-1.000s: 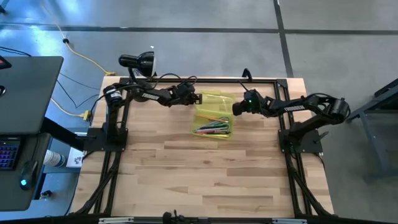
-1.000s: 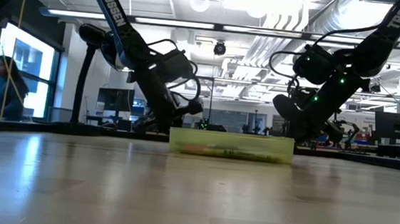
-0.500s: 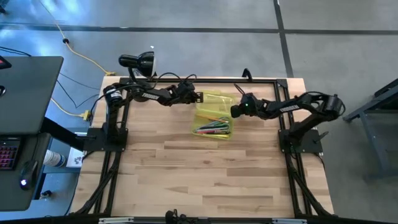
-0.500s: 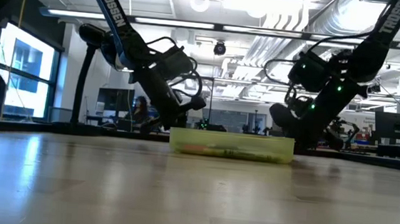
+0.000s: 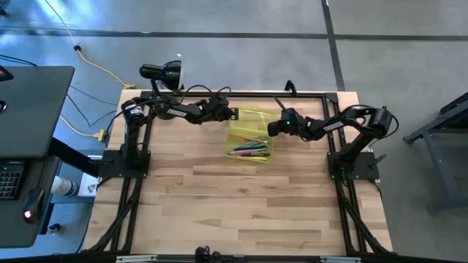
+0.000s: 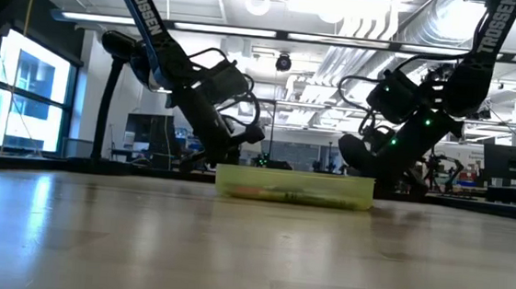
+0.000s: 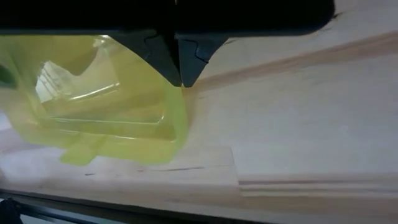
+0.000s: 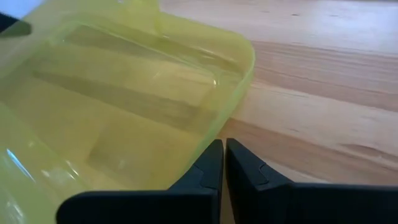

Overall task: Pick & place school supplies into a supply box
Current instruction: Close the yellow supply box

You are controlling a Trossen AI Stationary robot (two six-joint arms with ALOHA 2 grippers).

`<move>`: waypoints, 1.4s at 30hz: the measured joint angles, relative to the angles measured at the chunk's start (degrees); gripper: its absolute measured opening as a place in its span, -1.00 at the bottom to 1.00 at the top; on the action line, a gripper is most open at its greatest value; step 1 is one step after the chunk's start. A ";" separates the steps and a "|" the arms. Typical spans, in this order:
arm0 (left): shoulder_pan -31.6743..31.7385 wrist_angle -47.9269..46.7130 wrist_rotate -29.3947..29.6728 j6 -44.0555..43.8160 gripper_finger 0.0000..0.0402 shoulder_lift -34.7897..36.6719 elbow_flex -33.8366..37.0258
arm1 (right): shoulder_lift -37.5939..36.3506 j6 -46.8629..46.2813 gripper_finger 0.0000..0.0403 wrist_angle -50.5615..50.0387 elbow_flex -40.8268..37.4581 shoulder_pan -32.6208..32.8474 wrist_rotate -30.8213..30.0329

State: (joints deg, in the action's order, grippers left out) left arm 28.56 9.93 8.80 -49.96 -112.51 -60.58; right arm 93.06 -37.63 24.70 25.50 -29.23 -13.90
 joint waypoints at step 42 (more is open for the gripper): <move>-5.50 -4.92 11.54 8.34 -0.95 5.74 -0.11 | -4.11 11.67 -1.00 2.96 -0.09 9.92 -18.54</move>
State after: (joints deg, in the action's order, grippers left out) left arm 23.06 5.02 20.34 -41.63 -106.77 -60.69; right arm 88.95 -25.95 27.66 25.41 -19.32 -32.44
